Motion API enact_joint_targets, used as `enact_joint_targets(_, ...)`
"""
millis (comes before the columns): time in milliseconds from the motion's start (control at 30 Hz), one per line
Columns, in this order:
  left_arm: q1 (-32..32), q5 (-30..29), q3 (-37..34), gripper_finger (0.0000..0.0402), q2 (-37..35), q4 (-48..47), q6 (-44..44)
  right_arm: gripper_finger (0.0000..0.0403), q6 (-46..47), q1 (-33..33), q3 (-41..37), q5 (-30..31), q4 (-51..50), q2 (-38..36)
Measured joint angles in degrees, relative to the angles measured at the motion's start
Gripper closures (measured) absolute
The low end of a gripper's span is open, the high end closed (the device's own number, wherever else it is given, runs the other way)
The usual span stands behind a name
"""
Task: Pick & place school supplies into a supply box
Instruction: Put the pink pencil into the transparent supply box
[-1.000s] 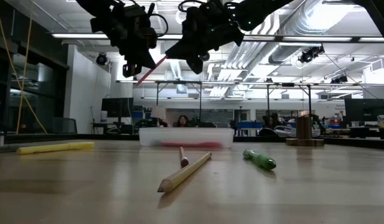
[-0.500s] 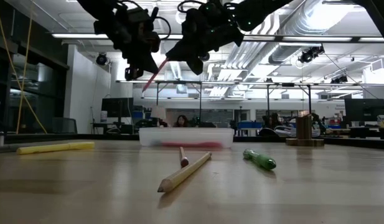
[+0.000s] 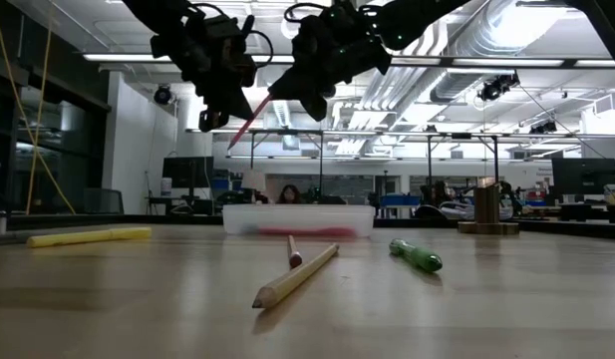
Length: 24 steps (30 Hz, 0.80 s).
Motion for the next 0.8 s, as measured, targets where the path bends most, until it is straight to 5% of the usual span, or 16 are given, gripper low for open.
enact_joint_targets(800,0.04,-1.28,0.00,0.0364,-0.72,3.72,3.91,0.0403,0.29,0.02,0.04,0.51,-0.40,-0.04)
